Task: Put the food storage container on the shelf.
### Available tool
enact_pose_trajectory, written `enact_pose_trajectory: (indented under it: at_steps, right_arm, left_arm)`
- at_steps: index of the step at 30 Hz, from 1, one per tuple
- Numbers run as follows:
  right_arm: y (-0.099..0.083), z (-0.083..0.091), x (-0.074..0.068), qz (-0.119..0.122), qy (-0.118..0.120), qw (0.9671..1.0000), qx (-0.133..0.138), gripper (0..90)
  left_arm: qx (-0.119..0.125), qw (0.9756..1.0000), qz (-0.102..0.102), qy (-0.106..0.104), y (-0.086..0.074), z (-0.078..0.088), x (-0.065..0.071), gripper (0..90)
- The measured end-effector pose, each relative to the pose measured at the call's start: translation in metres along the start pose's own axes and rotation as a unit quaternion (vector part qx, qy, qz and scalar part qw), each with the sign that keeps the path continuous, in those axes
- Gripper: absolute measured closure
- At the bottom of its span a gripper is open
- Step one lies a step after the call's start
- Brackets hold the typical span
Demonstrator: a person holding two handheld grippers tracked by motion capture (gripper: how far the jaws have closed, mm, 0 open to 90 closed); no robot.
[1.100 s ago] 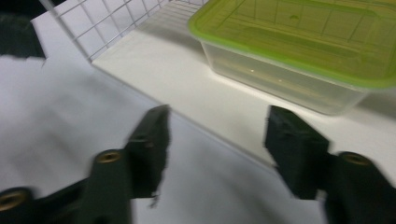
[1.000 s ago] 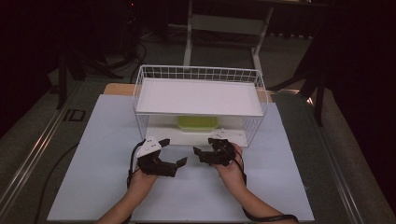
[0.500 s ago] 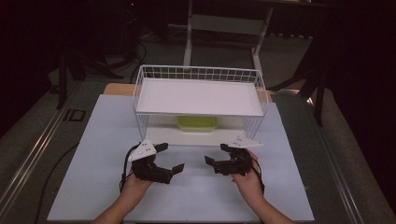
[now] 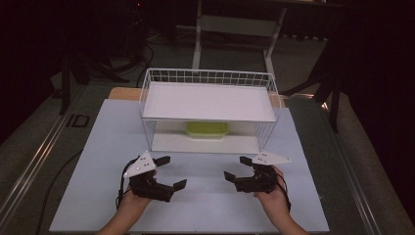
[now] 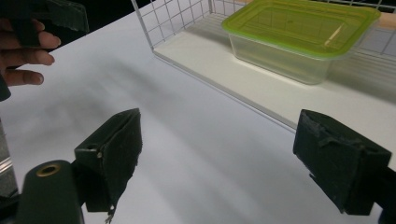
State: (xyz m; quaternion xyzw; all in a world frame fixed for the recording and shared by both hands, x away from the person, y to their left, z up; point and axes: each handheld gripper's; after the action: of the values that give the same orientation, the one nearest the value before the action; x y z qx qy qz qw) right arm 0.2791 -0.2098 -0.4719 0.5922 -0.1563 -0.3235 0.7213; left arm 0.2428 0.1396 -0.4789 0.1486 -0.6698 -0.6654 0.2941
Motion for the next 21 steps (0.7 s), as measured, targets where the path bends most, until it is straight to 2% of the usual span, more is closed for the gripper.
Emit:
enact_pose_trajectory:
  at_steps: [9, 15, 21]
  right_arm:
    - [-0.007, 0.023, 0.003, -0.004, -0.003, 1.0, 0.001, 15.6]
    - [-0.015, 0.036, 0.005, 0.005, -0.012, 0.9999, 0.003, 16.4]
    - [-0.02, 0.045, 0.011, -0.003, -0.018, 0.9998, 0.006, 16.4]
  left_arm:
    - [-0.004, 1.0, -0.005, 0.001, -0.006, 0.015, 0.002, 2.2]
    - [-0.009, 0.9998, -0.011, 0.011, -0.012, 0.024, 0.003, 2.2]
    - [-0.009, 0.9998, -0.01, 0.013, -0.018, 0.027, 0.002, 2.2]
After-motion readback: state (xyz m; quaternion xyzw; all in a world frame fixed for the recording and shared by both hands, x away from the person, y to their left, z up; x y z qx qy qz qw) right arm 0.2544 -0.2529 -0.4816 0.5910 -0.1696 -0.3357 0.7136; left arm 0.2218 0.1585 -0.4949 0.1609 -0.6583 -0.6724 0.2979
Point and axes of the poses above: each handheld gripper's, and its own axes: z roughly backward along the jaws, y roughly out of its top, x roughly to its right, and after that the axes turned 15 degrees about x, right-handed
